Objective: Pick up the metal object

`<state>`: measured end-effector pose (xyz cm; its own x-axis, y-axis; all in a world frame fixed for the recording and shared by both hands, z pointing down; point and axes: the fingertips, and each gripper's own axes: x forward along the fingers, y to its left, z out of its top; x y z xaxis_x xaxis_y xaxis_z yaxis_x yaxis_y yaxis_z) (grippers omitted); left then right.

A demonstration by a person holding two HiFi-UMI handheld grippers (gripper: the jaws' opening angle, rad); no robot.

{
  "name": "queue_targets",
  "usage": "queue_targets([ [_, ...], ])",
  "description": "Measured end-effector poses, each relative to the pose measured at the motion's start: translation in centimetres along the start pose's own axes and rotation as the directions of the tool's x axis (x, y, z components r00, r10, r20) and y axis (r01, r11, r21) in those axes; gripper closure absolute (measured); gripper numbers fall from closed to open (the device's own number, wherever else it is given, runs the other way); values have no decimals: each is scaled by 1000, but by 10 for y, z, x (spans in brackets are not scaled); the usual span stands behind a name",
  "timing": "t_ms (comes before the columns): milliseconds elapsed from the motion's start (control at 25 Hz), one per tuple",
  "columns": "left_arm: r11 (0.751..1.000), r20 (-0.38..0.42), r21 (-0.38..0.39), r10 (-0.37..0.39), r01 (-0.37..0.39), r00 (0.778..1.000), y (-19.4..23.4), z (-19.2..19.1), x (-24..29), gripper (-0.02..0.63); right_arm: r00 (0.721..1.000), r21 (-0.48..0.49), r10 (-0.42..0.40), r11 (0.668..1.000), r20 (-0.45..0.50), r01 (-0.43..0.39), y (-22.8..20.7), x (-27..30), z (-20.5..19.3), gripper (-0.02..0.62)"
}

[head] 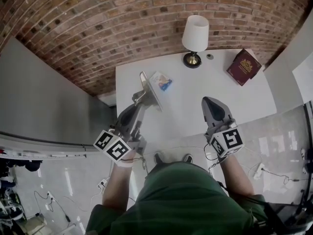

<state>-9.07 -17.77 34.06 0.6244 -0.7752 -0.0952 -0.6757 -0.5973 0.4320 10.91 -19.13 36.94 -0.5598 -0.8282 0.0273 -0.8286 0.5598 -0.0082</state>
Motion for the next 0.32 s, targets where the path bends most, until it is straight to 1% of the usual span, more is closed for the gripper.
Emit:
queue_targets([
  [320,1000,-2,7,0,0,1000,-7,-3,4,597,1000,11,0,1000,7,0,-7,-5,-4,595],
])
